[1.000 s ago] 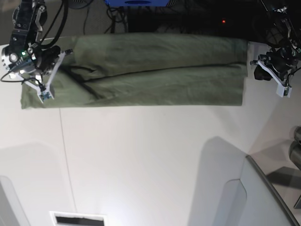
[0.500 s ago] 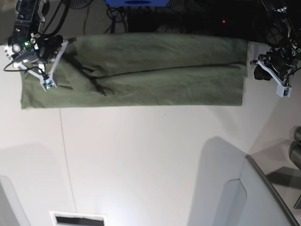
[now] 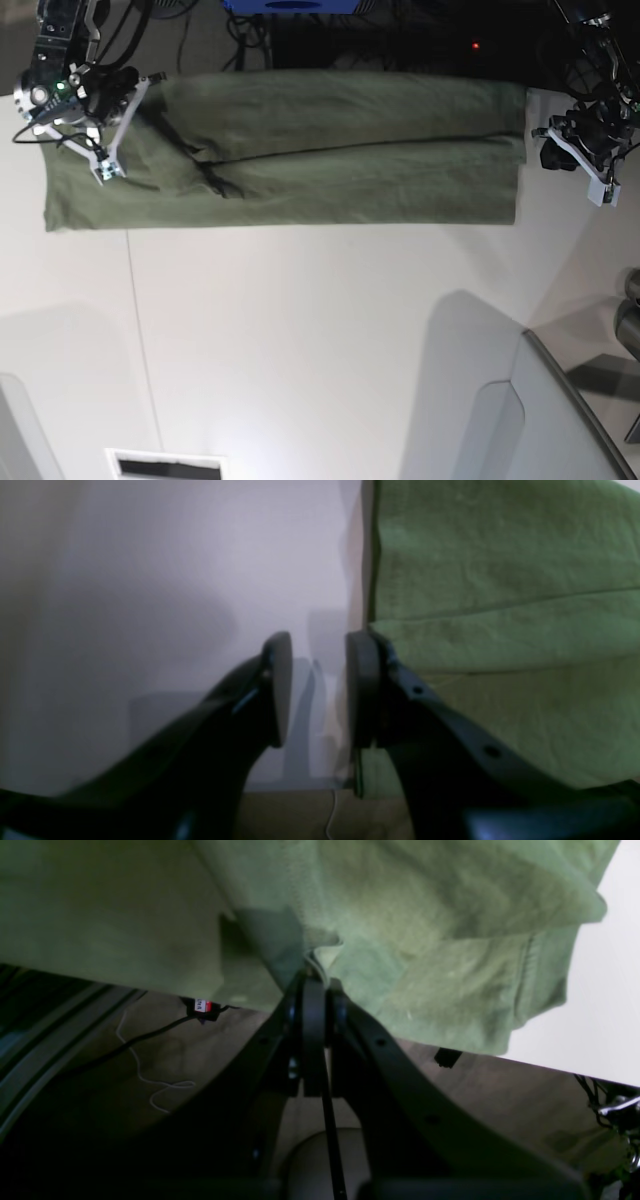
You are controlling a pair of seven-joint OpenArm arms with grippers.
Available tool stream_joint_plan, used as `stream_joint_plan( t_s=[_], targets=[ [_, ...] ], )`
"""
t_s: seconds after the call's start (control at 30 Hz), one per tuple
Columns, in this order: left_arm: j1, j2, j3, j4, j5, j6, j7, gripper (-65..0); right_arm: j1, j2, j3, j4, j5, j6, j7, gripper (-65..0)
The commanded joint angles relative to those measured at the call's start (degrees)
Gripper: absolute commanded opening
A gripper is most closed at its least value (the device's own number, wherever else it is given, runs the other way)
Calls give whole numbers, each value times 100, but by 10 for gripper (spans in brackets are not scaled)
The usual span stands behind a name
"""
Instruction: Layout the t-shirt on the table in an organized manner, then fold the t-shirt properly
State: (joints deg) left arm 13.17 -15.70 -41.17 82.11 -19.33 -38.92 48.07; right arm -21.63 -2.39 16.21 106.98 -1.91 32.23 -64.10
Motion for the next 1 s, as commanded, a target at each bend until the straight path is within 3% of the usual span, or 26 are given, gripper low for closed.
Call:
stream_joint_plan(
  t_s=[0.0,0.2,0.27,0.4,0.47,0.57,0.63,0.7,0.77,0.87,0.97],
  targets=[
    [-38,-113,-37,75,-40,2,-73,-482,22,15,-16,93,-7,17,32,-650],
    [-29,-113,-37,75,-40,2,-73,-482,40,15,-16,85,-7,-10,-21,-639],
    [-29,-113,-37,75,-40,2,-73,-482,31,6,-16,93,-7,-10,-30,-567],
    [-29,-113,-37,75,-40,2,-73,-482,13,-29,-8,111,2,-1,-30,-357],
    [-29,-113,-37,75,-40,2,-73,-482,5,-126,19,137,2,8,-30,-324],
    [-29,-113,-37,75,-40,2,-73,-482,5,-161,19,471,2,8,5,-327],
    [-20,-113,-37,75,-40,2,-73,-482,31,-161,-16,630,20,17,32,-380],
    [-3,-113,-37,66,-40,2,-73,-482,163,-152,-16,612,257,26,137,-494],
    [-3,-113,-37,5,-40,2,-73,-482,321,-143,-25,427,556,26,304,-648],
    [-29,-122,-37,-189,-40,2,-73,-482,725,-143,-34,-91,670,26,348,-626],
    [-29,-139,-37,-285,-40,2,-73,-482,1218,-108,-34,-821,662,26,357,-650]
  ],
)
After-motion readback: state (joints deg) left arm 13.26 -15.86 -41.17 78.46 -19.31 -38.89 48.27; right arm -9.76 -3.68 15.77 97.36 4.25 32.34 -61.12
